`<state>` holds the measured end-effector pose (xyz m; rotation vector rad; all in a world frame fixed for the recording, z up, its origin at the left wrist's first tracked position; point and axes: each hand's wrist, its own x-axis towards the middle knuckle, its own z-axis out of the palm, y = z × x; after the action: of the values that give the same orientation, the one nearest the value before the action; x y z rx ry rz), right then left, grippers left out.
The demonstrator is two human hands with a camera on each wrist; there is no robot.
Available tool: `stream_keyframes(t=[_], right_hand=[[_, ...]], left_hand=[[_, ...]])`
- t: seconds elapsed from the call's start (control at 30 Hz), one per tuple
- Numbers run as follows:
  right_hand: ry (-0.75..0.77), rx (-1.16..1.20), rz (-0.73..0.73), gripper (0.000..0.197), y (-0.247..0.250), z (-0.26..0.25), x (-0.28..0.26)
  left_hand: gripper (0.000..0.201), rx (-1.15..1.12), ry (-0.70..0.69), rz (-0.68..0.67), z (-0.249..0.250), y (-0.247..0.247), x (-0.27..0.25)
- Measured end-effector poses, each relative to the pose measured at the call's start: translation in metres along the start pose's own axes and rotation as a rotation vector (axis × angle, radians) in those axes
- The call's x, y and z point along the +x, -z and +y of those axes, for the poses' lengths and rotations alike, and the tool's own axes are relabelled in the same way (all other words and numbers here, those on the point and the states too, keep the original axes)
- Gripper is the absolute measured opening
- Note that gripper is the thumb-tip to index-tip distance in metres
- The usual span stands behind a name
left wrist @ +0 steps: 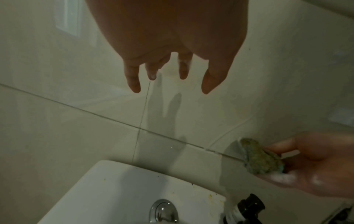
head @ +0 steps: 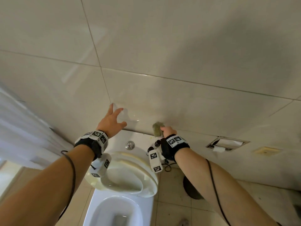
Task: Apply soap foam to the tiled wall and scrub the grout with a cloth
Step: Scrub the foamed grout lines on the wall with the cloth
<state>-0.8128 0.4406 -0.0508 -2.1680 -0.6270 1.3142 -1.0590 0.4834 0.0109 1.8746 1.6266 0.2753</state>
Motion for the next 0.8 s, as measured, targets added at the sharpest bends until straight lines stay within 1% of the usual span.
stream_keyframes(t=[0.1, 0.13, 0.23, 0.37, 0.43, 0.47, 0.5, 0.53, 0.57, 0.63, 0.7, 0.8], right_hand=[[-0.061, 0.136, -0.124, 0.045, -0.017, 0.0, 0.009], [-0.067, 0.131, -0.144, 0.045, -0.026, 0.001, 0.015], [-0.086, 0.114, -0.145, 0.048, -0.043, -0.002, 0.022], [-0.093, 0.162, -0.213, 0.049, -0.054, -0.008, 0.021], [-0.081, 0.15, -0.201, 0.063, -0.066, 0.0, 0.05], [-0.074, 0.144, -0.187, 0.072, -0.077, 0.013, 0.084], [-0.074, 0.159, -0.184, 0.075, -0.084, 0.024, 0.106], [-0.082, 0.202, -0.192, 0.072, -0.089, 0.03, 0.124], [-0.094, 0.252, -0.195, 0.065, -0.088, 0.03, 0.123], [-0.119, 0.38, -0.2, 0.055, -0.07, 0.009, 0.081], [-0.094, 0.493, -0.204, 0.049, -0.054, -0.009, 0.043], [-0.086, 0.611, -0.168, 0.046, -0.042, -0.017, 0.034]], left_hand=[[0.061, 0.051, 0.036, -0.008, -0.009, 0.008, 0.002], [0.06, 0.067, 0.044, -0.004, -0.012, 0.01, 0.003], [0.058, 0.094, 0.05, 0.011, -0.019, 0.018, 0.006], [0.056, 0.105, 0.042, 0.02, -0.024, 0.026, 0.01], [0.056, 0.101, 0.035, 0.029, -0.023, 0.028, 0.011], [0.055, 0.098, 0.034, 0.032, -0.021, 0.029, 0.012], [0.055, 0.095, 0.033, 0.034, -0.02, 0.03, 0.011], [0.054, 0.095, 0.031, 0.034, -0.019, 0.03, 0.011], [0.054, 0.095, 0.028, 0.035, -0.017, 0.03, 0.011], [0.053, 0.093, 0.022, 0.032, -0.015, 0.029, 0.011], [0.054, 0.085, 0.019, 0.022, -0.011, 0.028, 0.011], [0.054, 0.082, 0.022, 0.015, -0.004, 0.025, 0.01]])
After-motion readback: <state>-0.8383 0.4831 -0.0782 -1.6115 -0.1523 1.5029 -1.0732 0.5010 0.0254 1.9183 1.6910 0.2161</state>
